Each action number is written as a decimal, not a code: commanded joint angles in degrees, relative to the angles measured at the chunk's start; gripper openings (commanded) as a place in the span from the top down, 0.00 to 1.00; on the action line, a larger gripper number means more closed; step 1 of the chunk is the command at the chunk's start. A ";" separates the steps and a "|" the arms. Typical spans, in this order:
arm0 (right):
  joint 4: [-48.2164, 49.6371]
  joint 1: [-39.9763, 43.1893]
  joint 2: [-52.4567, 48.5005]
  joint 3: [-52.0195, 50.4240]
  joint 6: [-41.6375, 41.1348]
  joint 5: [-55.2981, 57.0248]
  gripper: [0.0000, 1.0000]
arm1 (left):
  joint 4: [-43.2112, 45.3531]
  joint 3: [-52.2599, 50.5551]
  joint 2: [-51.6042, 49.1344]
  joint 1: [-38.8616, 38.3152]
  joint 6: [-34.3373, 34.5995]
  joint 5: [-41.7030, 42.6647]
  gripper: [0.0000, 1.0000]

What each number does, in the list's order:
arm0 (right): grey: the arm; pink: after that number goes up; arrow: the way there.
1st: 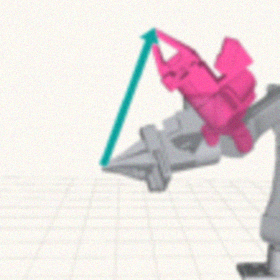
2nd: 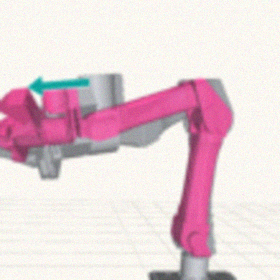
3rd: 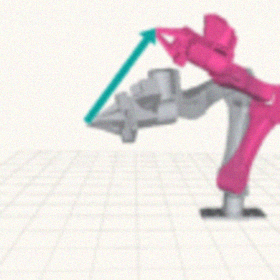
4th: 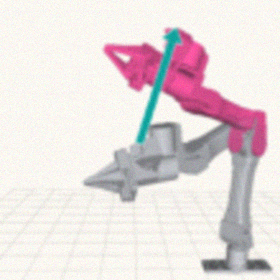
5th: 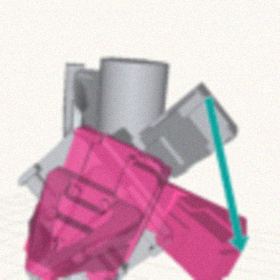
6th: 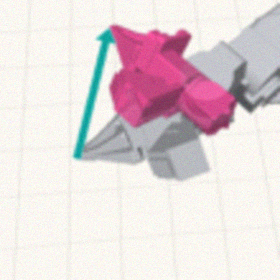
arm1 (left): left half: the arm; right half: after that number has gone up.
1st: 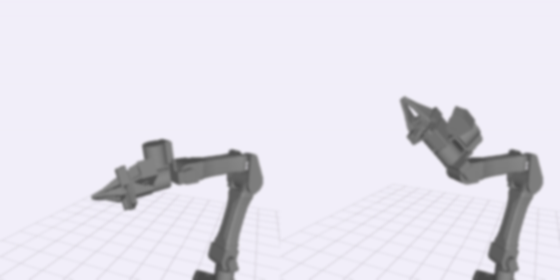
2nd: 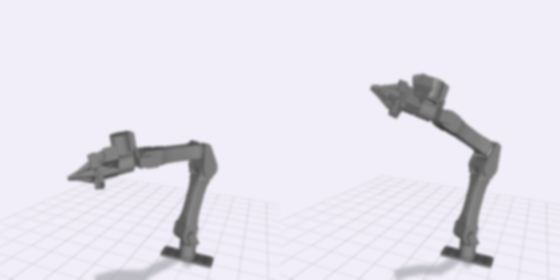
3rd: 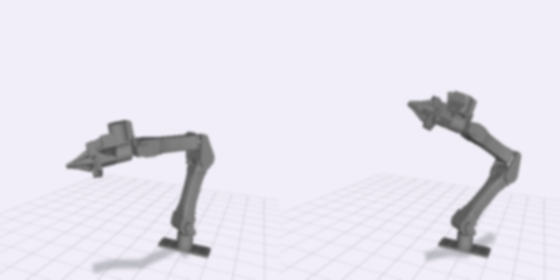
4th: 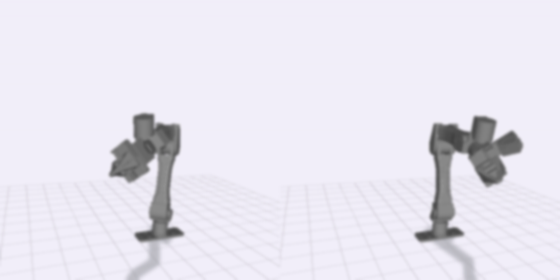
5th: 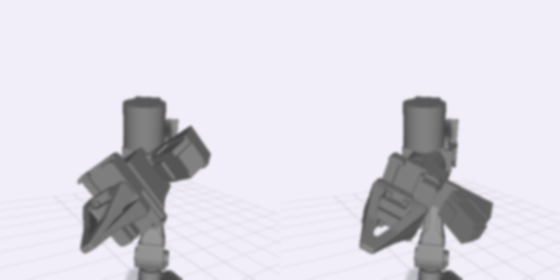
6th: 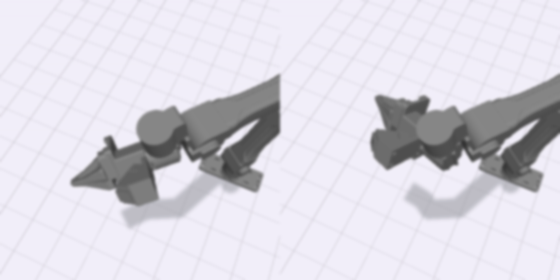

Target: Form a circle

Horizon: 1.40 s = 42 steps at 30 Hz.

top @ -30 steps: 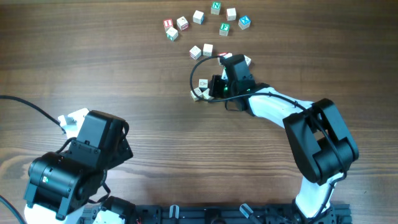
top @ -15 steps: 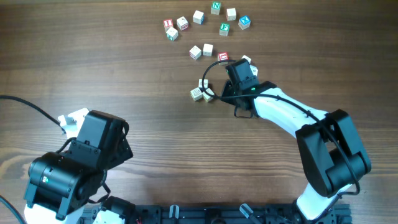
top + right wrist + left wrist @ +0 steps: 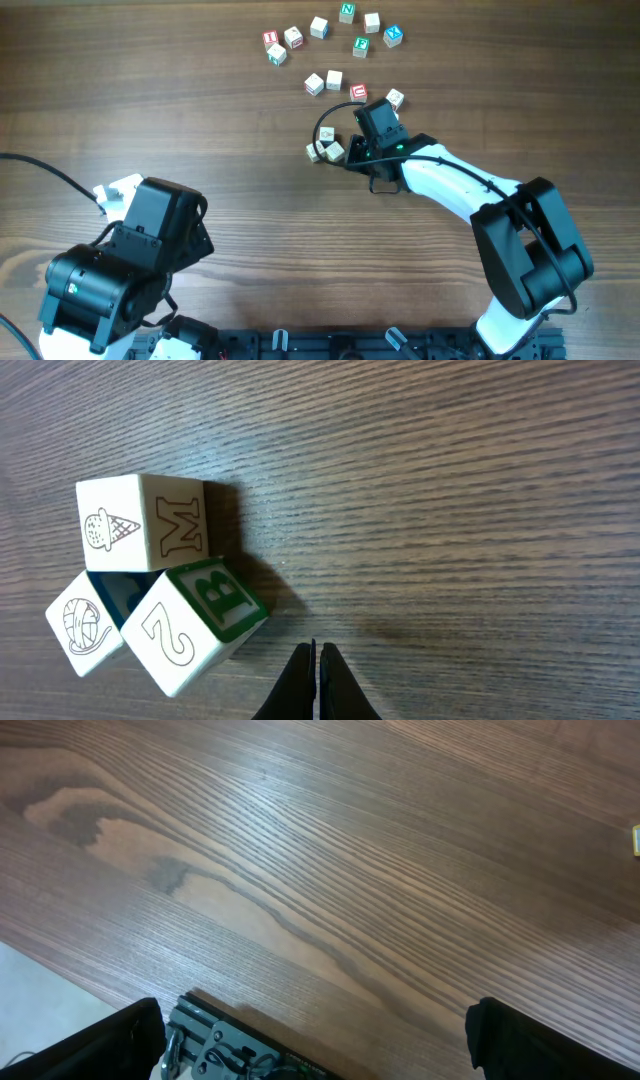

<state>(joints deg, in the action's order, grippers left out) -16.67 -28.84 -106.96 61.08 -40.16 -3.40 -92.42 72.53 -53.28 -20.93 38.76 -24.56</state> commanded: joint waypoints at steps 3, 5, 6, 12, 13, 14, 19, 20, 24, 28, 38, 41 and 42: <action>0.59 -0.24 1.20 -0.79 1.38 -1.29 0.95 | 0.02 -0.22 0.13 0.33 0.94 -0.04 0.00; 1.60 -0.24 0.79 -0.83 2.45 -2.91 0.95 | 0.02 -0.22 0.13 0.33 0.94 -0.04 0.00; 1.97 -0.26 0.63 -0.83 2.69 -3.37 0.95 | 0.02 -0.22 0.13 0.33 0.94 -0.04 0.00; 2.08 -0.24 0.46 -0.83 2.67 -3.39 0.95 | 0.02 -0.22 0.13 0.33 0.94 -0.04 0.00; 2.08 -0.26 0.46 -0.83 2.67 -3.76 0.96 | 0.02 -0.22 0.13 0.33 0.94 -0.04 0.00; 2.05 -0.26 0.46 -0.83 2.69 -4.11 0.96 | 0.02 -0.22 0.13 0.33 0.94 -0.04 0.00; 3.52 -1.14 0.46 -1.46 2.71 -4.20 0.95 | 0.02 -0.22 0.13 0.33 0.94 -0.04 0.00; 3.56 -1.16 0.46 -1.46 2.69 -4.20 0.95 | 0.02 -0.22 0.13 0.33 0.94 -0.04 0.00; 3.65 -1.18 0.46 -1.46 2.69 -4.17 0.95 | 0.02 -0.22 0.13 0.33 0.94 -0.04 0.00; 4.33 -1.18 0.46 -1.49 2.67 -3.98 0.95 | 0.02 -0.22 0.13 0.33 0.94 -0.04 0.00; 5.64 -1.20 0.44 -1.57 2.54 -2.89 0.95 | 0.02 -0.22 0.13 0.33 0.94 -0.04 0.00; 5.66 -1.20 0.44 -1.57 2.56 -2.89 0.95 | 0.02 -0.22 0.13 0.33 0.94 -0.04 0.00; 5.66 -1.20 0.44 -1.57 2.54 -2.84 0.95 | 0.02 -0.22 0.13 0.33 0.94 -0.04 0.00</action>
<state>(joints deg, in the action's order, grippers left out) -11.29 -29.87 -106.96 60.05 -38.26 -7.03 -92.42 72.53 -53.28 -20.93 38.76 -24.56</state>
